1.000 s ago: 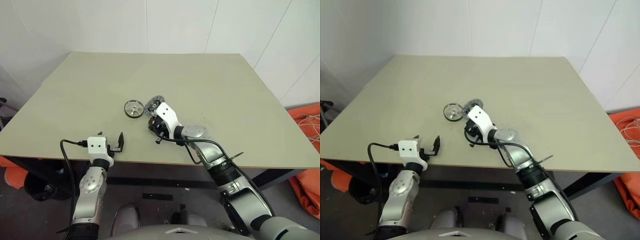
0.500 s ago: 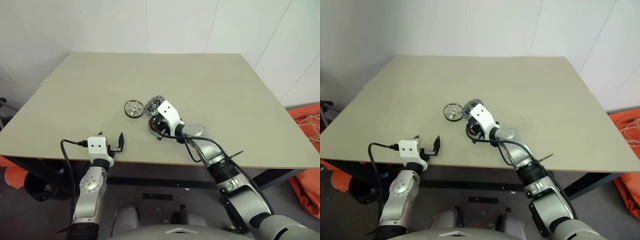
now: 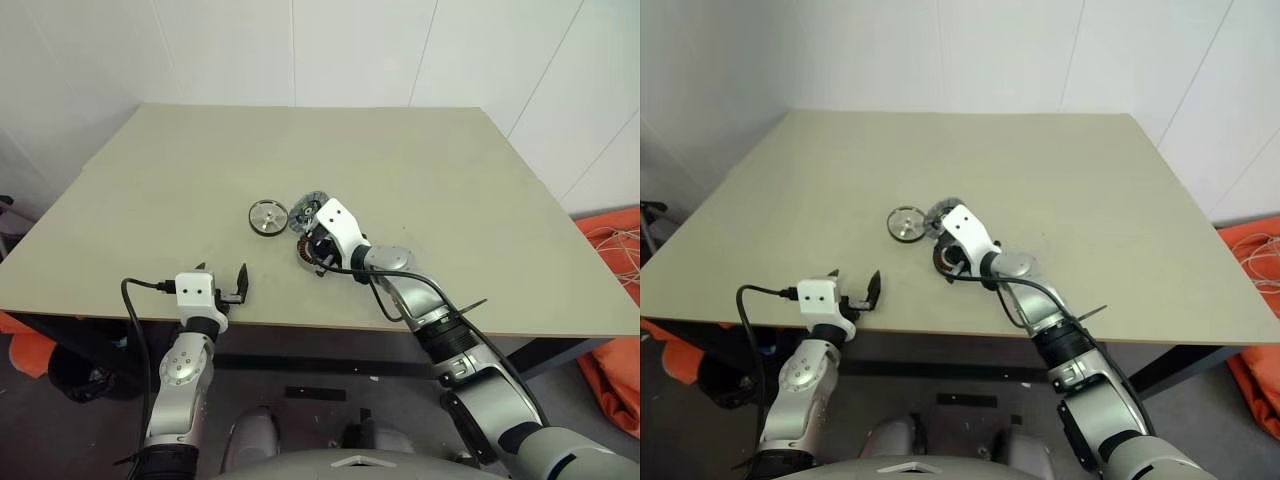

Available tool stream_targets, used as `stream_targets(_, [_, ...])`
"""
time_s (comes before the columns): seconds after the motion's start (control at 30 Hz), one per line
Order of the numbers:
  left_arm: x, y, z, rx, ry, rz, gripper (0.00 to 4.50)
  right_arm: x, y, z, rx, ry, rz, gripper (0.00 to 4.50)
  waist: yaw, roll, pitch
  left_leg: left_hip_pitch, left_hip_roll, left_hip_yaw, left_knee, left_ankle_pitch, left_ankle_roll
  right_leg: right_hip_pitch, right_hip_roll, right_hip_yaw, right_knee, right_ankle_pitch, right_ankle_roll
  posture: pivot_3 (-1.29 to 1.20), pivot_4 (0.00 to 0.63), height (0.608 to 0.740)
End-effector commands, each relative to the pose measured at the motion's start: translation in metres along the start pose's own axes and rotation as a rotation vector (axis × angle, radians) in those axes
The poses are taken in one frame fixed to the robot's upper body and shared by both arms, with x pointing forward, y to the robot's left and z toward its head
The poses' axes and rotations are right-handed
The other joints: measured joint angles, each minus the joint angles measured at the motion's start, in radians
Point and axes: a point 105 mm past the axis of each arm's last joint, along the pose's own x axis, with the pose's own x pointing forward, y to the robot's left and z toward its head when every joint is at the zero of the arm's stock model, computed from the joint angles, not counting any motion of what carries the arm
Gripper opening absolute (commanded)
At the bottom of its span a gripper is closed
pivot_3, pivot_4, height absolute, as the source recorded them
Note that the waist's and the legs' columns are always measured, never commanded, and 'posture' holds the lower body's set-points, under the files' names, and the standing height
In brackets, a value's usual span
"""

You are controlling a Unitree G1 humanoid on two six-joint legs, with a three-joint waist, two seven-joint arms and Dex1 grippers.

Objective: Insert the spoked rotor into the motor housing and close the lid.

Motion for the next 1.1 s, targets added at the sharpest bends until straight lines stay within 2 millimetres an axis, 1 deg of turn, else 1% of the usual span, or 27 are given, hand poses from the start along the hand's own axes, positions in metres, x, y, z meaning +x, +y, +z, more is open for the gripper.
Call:
stream_targets(0.03, [0.003, -0.002, 0.011, 0.006, -0.048, -0.014, 4.5, -0.003, -0.007, 0.013, -0.025, -0.032, -0.02, 0.04, 0.0, 0.0, 0.0, 0.0, 0.0, 0.0, 0.0, 0.0, 0.0, 0.0, 0.0, 0.0, 0.0, 0.0, 0.0, 0.0, 0.0, 0.74])
stream_targets(0.13, [0.003, -0.002, 0.011, 0.005, -0.047, -0.016, 4.5, -0.006, -0.001, 0.019, -0.013, -0.071, 0.025, 0.04, 0.0, 0.0, 0.0, 0.0, 0.0, 0.0, 0.0, 0.0, 0.0, 0.0, 0.0, 0.0, 0.0, 0.0, 0.0, 0.0, 0.0, 0.74])
stream_targets(0.17, [0.003, -0.002, 0.01, 0.004, -0.047, -0.017, 4.5, -0.007, 0.002, 0.024, -0.009, -0.1, 0.043, 0.04, 0.0, 0.0, 0.0, 0.0, 0.0, 0.0, 0.0, 0.0, 0.0, 0.0, 0.0, 0.0, 0.0, 0.0, 0.0, 0.0, 0.0, 0.74])
stream_targets(0.2, [0.003, -0.003, 0.01, 0.004, -0.046, -0.017, 4.5, -0.009, 0.005, 0.034, 0.0, -0.154, 0.065, 0.04, 0.0, 0.0, 0.0, 0.0, 0.0, 0.0, 0.0, 0.0, 0.0, 0.0, 0.0, 0.0, 0.0, 0.0, 0.0, 0.0, 0.0, 0.74])
stream_targets(0.27, [0.003, -0.003, 0.01, 0.003, -0.045, -0.02, 4.5, -0.012, 0.006, 0.048, 0.013, -0.223, 0.071, 0.04, 0.0, 0.0, 0.0, 0.0, 0.0, 0.0, 0.0, 0.0, 0.0, 0.0, 0.0, 0.0, 0.0, 0.0, 0.0, 0.0, 0.0, 0.74])
stream_targets(0.33, [0.003, -0.003, 0.01, 0.003, -0.045, -0.023, 4.5, -0.013, 0.004, 0.052, 0.016, -0.239, 0.06, 0.04, 0.0, 0.0, 0.0, -0.001, 0.0, 0.0, 0.0, 0.0, 0.0, -0.001, 0.0, 0.0, 0.0, 0.0, 0.0, 0.0, 0.0, 0.74])
stream_targets(0.4, [0.002, -0.003, 0.01, 0.002, -0.044, -0.025, 4.5, -0.012, 0.001, 0.051, 0.012, -0.234, 0.047, 0.04, 0.0, 0.0, 0.0, 0.0, 0.0, 0.0, 0.0, 0.0, 0.0, 0.0, 0.0, 0.0, 0.0, 0.0, 0.0, 0.0, 0.0, 0.74])
stream_targets(0.53, [0.002, -0.003, 0.009, 0.002, -0.043, -0.025, 4.5, -0.012, -0.011, 0.042, 0.009, -0.201, -0.005, 0.04, 0.001, 0.0, 0.0, 0.0, 0.0, 0.0, 0.0, 0.0, 0.0, 0.0, 0.0, 0.0, 0.0, 0.0, 0.0, 0.0, 0.0, 0.74])
stream_targets(0.67, [0.001, -0.004, 0.011, 0.003, -0.045, -0.026, 4.5, -0.011, -0.015, 0.034, 0.002, -0.164, -0.017, 0.04, 0.0, 0.0, 0.0, 0.0, 0.0, 0.0, 0.0, 0.0, 0.0, 0.0, 0.0, 0.0, 0.0, 0.0, 0.0, 0.0, 0.0, 0.74])
stream_targets(0.87, [0.001, -0.008, 0.015, 0.002, -0.05, -0.029, 4.5, -0.006, -0.011, 0.023, -0.005, -0.115, -0.009, 0.04, 0.0, 0.0, 0.0, -0.001, 0.0, 0.0, 0.0, 0.0, 0.0, -0.001, 0.0, 0.0, 0.0, 0.0, 0.0, 0.0, 0.0, 0.74])
stream_targets(1.1, [0.001, -0.01, 0.02, 0.0, -0.05, -0.026, 4.5, 0.003, -0.003, 0.022, -0.021, -0.093, 0.021, 0.04, -0.001, 0.0, 0.0, 0.0, 0.0, 0.0, 0.0, 0.0, 0.0, -0.001, 0.0, 0.0, 0.0, 0.0, 0.0, 0.0, 0.0, 0.74])
